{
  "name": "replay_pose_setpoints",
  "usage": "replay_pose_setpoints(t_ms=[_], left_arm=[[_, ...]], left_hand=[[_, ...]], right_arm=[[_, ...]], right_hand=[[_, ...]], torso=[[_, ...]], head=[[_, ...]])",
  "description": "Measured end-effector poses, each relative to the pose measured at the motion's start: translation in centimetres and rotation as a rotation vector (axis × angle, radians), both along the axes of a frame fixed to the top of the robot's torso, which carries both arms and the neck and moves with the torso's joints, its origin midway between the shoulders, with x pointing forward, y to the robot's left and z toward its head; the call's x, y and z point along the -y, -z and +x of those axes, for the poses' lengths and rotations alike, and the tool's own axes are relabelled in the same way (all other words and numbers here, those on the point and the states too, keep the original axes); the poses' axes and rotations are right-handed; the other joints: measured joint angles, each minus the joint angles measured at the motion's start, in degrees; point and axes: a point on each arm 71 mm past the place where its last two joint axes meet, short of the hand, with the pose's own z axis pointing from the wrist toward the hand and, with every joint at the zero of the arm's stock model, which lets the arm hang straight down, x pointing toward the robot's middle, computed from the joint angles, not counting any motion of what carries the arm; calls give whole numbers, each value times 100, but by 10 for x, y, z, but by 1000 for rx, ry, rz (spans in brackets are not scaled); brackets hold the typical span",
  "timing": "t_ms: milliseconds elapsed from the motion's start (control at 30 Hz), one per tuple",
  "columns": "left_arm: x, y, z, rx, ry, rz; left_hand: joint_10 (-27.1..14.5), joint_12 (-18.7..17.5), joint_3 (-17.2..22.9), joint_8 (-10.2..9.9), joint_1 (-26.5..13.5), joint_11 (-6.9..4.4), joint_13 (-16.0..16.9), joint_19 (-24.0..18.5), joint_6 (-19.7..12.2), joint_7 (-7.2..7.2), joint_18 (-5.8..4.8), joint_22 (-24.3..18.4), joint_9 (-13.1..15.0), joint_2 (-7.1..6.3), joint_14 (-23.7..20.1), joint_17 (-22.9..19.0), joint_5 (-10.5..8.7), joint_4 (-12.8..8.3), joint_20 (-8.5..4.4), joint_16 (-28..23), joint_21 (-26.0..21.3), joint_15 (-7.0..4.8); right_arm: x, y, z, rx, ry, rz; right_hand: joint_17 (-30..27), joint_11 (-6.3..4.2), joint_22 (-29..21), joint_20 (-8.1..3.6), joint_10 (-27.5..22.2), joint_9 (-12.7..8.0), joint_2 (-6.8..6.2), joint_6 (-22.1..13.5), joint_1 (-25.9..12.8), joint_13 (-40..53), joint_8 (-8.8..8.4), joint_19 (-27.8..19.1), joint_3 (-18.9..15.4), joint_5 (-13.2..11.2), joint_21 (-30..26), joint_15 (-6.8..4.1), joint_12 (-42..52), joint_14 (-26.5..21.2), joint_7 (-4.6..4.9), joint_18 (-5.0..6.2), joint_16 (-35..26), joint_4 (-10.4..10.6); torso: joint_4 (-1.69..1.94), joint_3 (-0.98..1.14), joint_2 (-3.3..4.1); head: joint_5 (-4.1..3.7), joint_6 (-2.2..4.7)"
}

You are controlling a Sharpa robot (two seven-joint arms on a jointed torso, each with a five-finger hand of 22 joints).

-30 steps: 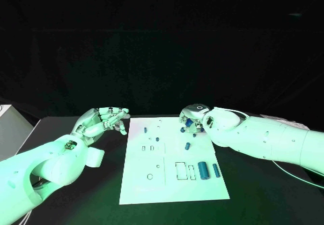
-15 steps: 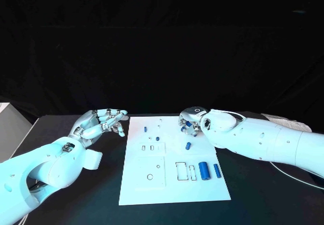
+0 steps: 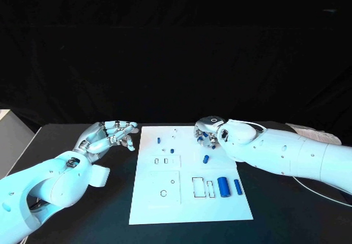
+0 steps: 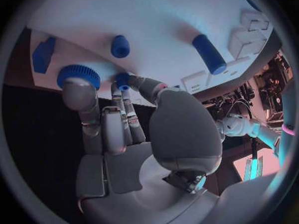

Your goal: Assemble the parts on the task board

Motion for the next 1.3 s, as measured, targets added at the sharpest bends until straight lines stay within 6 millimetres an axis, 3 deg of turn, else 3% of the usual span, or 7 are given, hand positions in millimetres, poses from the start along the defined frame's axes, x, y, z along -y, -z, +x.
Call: replay_pose_setpoints(t_ms=[200, 567, 1067, 1300], left_arm=[[-1, 0, 0, -1, -1, 2], [-2, 1, 1, -4, -4, 5], [-3, 1, 1, -7, -4, 7], [-2, 1, 0, -7, -3, 7]], left_hand=[[0, 0, 0, 0, 0, 0, 0, 0, 0, 0, 0, 0, 0, 0, 0, 0, 0, 0, 0, 0, 0, 0], [1, 0, 0, 0, 0, 0, -1, 1, 0, 0, 0, 7, -1, 0, 0, -1, 0, 0, 0, 0, -1, 0], [1, 0, 0, 0, 0, 0, -1, -14, -21, 21, 0, 17, -2, 0, -21, -1, 0, 0, 15, 0, 25, -21], [1, 0, 0, 0, 0, 0, -2, -14, -21, 21, 0, 16, -2, 1, -21, -1, 0, 0, 15, 0, 25, -20]], right_arm=[[0, -3, -2, 22, -7, 12], [-7, -7, -7, 80, -24, 41], [-39, -24, -9, 174, -63, 93], [-55, -29, -4, 224, -65, 116]], right_hand=[[49, 55, 170, 0, 158, 117, 120, 127, 108, 127, 103, 0, 147, -206, 111, -73, 55, -10, -63, -1, 44, -69], [61, 121, 256, -22, 224, 219, 224, 172, 212, 134, 150, 21, 234, -250, 167, -93, 48, 11, -69, 0, 65, -158], [101, 139, 338, -22, 241, 233, 239, 189, 228, 133, 173, 21, 258, -294, 227, -112, 67, -9, -86, 0, 88, -184], [105, 139, 348, -21, 241, 241, 239, 189, 228, 133, 172, 20, 266, -257, 264, -112, 67, -9, -86, 0, 87, -193]], torso=[[10, 0, 48], [32, -9, 112], [68, -26, 168], [91, -39, 188]], head=[[-10, 54], [-27, 160], [-13, 280], [-10, 300]])
